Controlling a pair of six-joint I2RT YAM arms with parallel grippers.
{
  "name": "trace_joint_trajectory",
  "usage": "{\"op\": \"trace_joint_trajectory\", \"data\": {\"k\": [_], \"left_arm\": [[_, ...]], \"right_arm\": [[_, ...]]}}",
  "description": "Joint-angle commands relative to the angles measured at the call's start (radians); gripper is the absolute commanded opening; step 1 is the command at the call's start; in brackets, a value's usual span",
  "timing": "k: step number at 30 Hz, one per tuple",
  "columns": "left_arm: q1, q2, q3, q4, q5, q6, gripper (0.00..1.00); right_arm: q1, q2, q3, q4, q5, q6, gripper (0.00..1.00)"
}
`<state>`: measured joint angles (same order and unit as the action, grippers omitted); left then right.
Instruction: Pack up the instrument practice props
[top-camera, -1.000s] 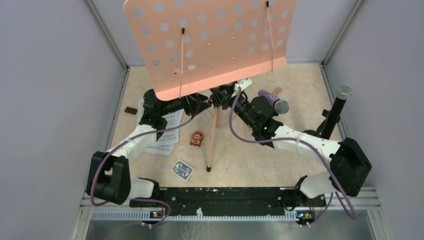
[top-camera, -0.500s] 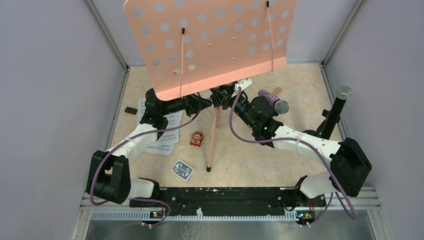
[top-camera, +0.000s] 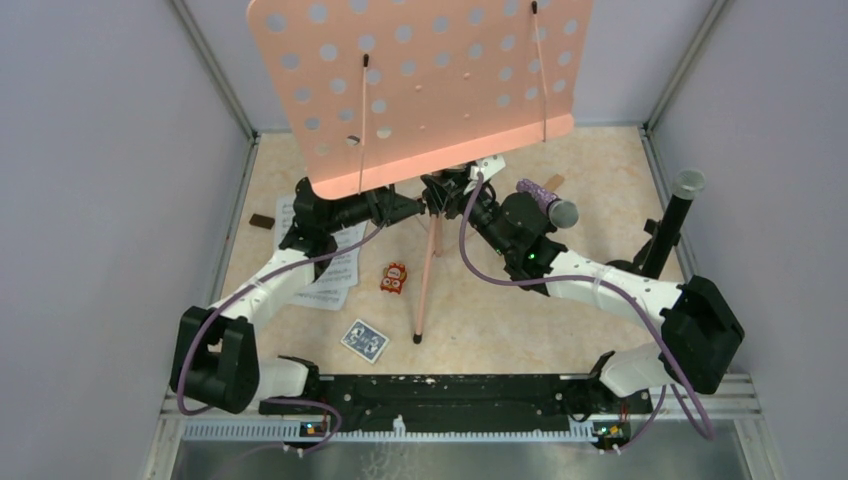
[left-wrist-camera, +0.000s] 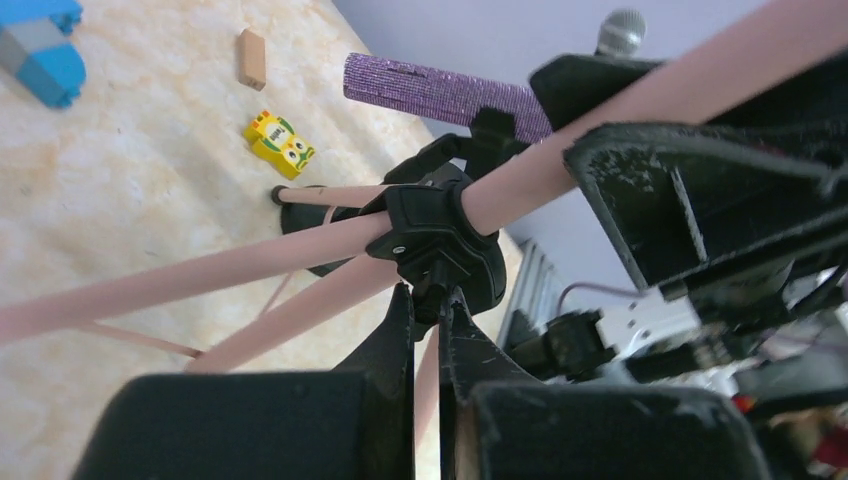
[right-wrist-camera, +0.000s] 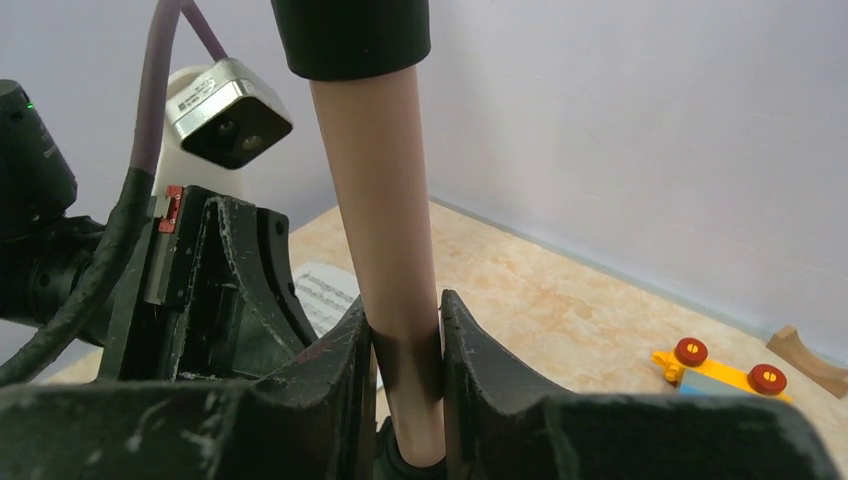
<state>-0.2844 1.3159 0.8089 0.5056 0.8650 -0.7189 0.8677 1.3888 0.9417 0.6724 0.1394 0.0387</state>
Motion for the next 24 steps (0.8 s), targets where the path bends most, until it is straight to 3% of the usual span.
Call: {"op": "trace_joint_trajectory", "data": {"k": [1, 7, 13, 20, 24], "left_arm": [[0.001, -0.027, -0.07, -0.051, -0.26, -0.297, 0.0], [0.001, -0.033, -0.09, -0.08, -0.313, -0.538, 0.0], [0.001, -0.002, -0.002, -0.35, -0.321, -0.72, 0.0], [0.001, -0.022, -0.016, -0.477, -0.319, -0.961, 0.0], [0.001, -0.045, -0.049, -0.409, -0.339, -1.043, 0.01]], "right_arm": [[0.022, -0.008, -0.044, -0.168, -0.022, 0.157, 0.0], [0.022, -0.01, -0.041, -0.174, -0.025, 0.16, 0.0], [0.022, -0.011, -0.039, -0.18, -0.03, 0.165, 0.0], [0.023, -0.015, -0.034, -0.186, -0.032, 0.168, 0.0], [0.022, -0.01, -0.035, -0.185, -0.032, 0.173, 0.0]]}}
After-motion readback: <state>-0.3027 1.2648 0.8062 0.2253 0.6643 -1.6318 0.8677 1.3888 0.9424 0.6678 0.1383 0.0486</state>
